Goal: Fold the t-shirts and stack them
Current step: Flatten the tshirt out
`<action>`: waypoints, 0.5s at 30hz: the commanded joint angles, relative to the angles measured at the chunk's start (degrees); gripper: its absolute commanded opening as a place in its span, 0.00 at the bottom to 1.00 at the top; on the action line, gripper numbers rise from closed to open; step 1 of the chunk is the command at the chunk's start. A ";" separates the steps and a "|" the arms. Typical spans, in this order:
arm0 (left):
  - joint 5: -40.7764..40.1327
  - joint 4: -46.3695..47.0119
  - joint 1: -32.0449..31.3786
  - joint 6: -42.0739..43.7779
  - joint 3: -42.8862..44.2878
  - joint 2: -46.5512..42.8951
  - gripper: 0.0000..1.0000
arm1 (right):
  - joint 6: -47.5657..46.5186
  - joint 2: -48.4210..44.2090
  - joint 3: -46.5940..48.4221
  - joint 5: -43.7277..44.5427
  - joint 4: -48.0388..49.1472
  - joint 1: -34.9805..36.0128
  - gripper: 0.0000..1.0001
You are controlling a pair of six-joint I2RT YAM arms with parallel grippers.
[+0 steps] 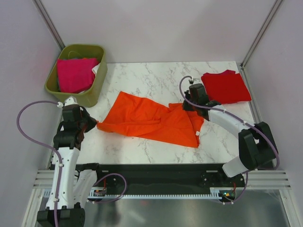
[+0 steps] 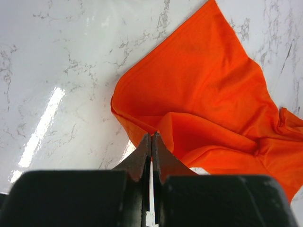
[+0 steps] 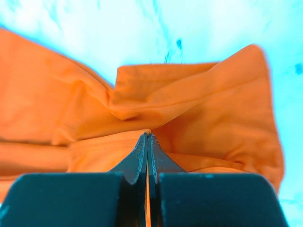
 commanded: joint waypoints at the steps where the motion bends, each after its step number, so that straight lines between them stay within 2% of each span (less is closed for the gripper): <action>1: 0.39 1.45 0.41 -1.88 2.50 3.80 0.02 | 1.04 -7.42 3.20 1.75 -1.02 -2.01 0.00; 6: 1.27 -1.09 0.32 -3.29 10.66 6.54 0.02 | -0.54 -15.34 11.54 -0.62 -6.64 -2.45 0.00; 8: 1.18 -1.88 0.41 -3.47 15.23 6.36 0.02 | -0.98 -21.14 13.91 -1.94 -7.35 -2.54 0.00; 10: 0.14 -3.99 0.41 -3.56 18.66 6.10 0.02 | -0.72 -28.23 14.89 -1.16 -7.26 -2.45 0.00; 13: -1.89 -8.19 0.41 -4.00 28.83 5.92 0.02 | -0.54 -36.76 17.44 1.13 -7.27 -2.45 0.00; 15: -2.07 -10.31 0.41 -3.82 33.33 5.75 0.02 | -0.28 -40.21 20.68 1.92 -8.05 -2.45 0.00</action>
